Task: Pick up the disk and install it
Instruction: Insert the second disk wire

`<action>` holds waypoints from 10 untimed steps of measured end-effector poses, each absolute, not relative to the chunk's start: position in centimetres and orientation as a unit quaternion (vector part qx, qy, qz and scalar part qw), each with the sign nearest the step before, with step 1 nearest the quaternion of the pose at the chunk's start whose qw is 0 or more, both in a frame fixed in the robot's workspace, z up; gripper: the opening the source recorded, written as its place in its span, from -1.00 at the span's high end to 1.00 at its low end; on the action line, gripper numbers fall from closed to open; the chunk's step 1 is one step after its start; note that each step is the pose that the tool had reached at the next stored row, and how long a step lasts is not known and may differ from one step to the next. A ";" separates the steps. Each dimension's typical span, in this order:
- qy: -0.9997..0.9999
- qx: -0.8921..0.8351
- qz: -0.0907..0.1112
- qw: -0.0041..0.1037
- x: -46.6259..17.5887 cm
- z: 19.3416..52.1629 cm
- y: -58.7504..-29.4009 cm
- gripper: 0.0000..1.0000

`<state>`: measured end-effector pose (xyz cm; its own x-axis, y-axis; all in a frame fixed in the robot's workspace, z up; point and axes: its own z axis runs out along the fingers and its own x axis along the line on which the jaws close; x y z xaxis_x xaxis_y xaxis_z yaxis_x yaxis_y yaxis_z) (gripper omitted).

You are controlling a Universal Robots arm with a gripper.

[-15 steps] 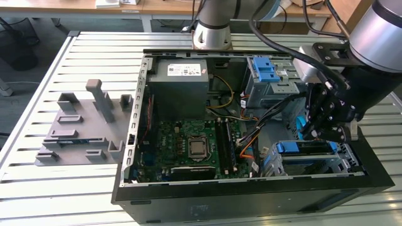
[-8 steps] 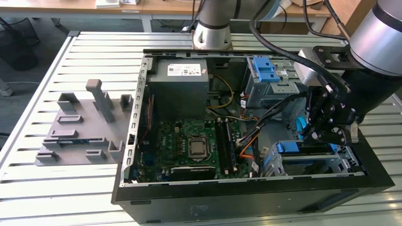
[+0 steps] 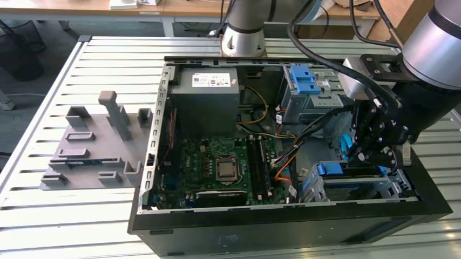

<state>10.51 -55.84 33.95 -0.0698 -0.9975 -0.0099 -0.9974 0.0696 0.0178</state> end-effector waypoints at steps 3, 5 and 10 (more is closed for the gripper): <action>-0.732 0.681 -0.010 0.003 10.5 33.9 -55.9 0.68; -0.732 0.681 -0.010 0.003 10.5 33.8 -55.9 0.68; -0.732 0.681 -0.010 0.003 10.6 33.6 -55.9 0.68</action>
